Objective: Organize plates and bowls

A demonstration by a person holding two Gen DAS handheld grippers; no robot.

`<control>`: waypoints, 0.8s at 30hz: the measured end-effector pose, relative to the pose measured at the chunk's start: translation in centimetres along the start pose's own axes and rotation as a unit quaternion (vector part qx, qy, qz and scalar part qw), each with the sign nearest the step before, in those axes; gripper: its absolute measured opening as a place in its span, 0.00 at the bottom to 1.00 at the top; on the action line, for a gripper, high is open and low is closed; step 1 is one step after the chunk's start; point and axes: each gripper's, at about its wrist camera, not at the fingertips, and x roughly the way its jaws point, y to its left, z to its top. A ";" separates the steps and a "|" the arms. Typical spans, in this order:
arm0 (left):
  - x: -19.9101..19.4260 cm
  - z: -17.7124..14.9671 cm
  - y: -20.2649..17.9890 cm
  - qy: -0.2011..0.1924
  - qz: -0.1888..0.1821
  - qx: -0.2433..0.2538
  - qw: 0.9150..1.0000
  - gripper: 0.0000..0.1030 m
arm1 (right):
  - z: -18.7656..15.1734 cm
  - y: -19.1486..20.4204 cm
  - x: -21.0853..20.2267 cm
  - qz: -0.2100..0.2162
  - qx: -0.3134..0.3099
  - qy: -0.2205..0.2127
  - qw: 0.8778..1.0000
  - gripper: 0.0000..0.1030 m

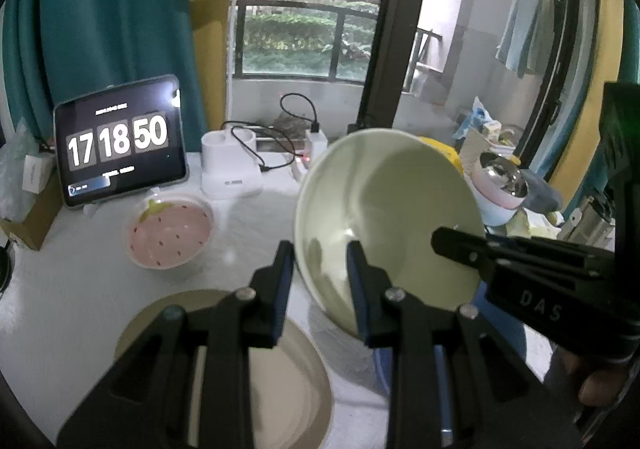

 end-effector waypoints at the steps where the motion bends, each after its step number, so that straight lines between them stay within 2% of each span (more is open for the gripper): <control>1: 0.0 -0.1 -0.1 0.000 0.000 0.000 1.000 0.27 | -0.1 -0.1 -0.2 -0.001 0.001 -0.001 1.000 0.14; 24: 0.0 -3.4 -5.0 0.032 -0.021 0.034 0.999 0.27 | -4.6 -4.2 -3.0 -0.015 0.038 0.000 0.999 0.14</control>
